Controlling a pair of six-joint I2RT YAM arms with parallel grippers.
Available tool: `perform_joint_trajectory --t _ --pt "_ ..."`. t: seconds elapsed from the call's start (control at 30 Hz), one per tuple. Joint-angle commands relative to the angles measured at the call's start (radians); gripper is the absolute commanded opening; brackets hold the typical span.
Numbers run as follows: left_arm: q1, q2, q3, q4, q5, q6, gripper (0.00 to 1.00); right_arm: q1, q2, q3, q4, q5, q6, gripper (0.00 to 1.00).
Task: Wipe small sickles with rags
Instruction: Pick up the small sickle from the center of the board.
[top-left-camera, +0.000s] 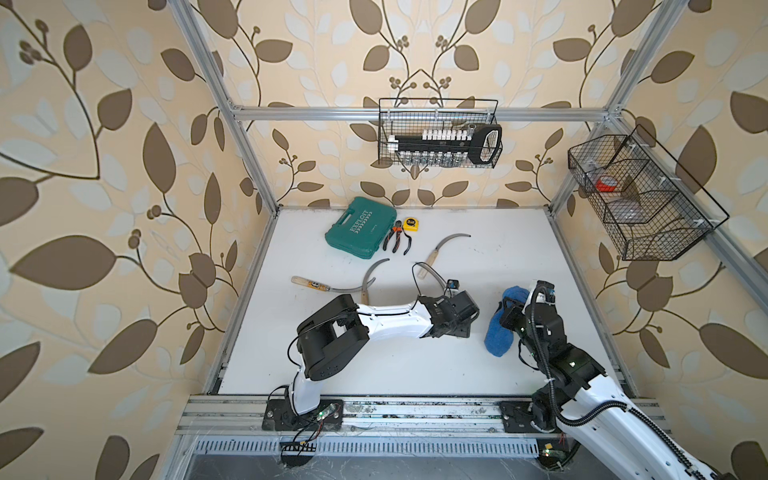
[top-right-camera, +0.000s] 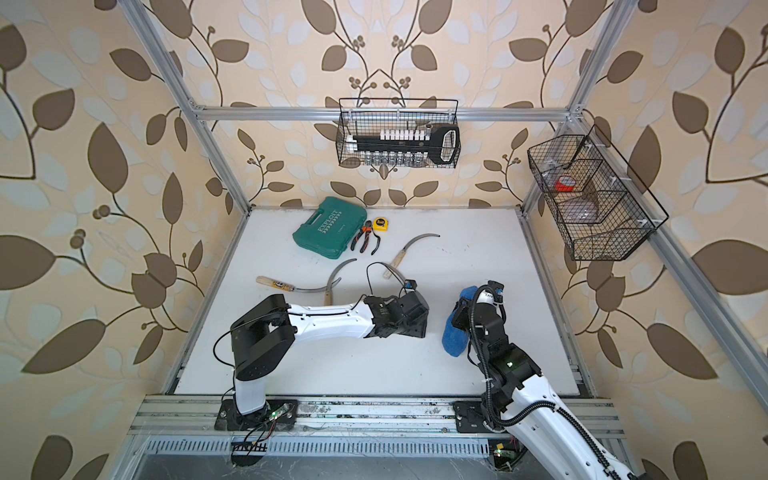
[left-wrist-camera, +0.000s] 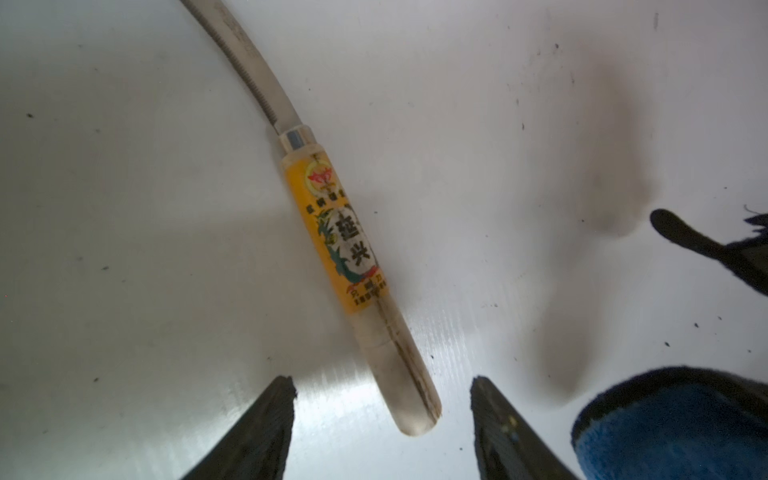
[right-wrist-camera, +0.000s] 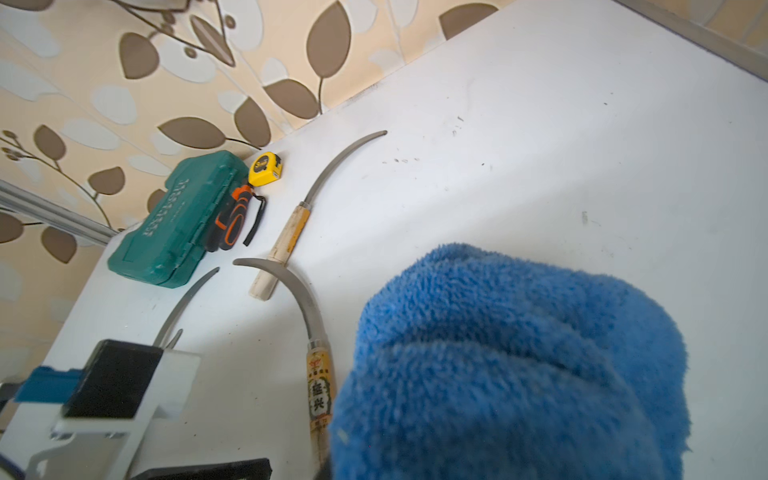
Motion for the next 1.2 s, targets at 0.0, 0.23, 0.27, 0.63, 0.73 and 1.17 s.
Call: perform_joint_trajectory --t 0.0,0.23,0.27,0.63,0.73,1.17 --pt "-0.014 0.037 0.058 -0.108 -0.068 -0.029 0.68 -0.065 0.031 0.009 0.009 -0.054 -0.017 0.00" --pt "-0.043 0.078 0.118 -0.186 -0.109 -0.046 0.69 -0.249 0.024 -0.022 0.064 -0.286 -0.045 0.00" --pt "-0.048 0.084 0.128 -0.200 -0.118 -0.046 0.69 -0.254 0.023 -0.023 0.064 -0.295 -0.046 0.00" --pt "-0.053 0.167 0.196 -0.256 -0.111 -0.044 0.49 -0.260 0.021 -0.029 0.073 -0.323 -0.052 0.00" --pt "-0.054 0.165 0.195 -0.261 -0.113 -0.042 0.38 -0.259 0.013 -0.032 0.075 -0.326 -0.052 0.00" --pt "-0.055 -0.030 0.042 -0.230 -0.175 -0.033 0.03 -0.260 -0.012 -0.042 0.071 -0.338 -0.053 0.00"
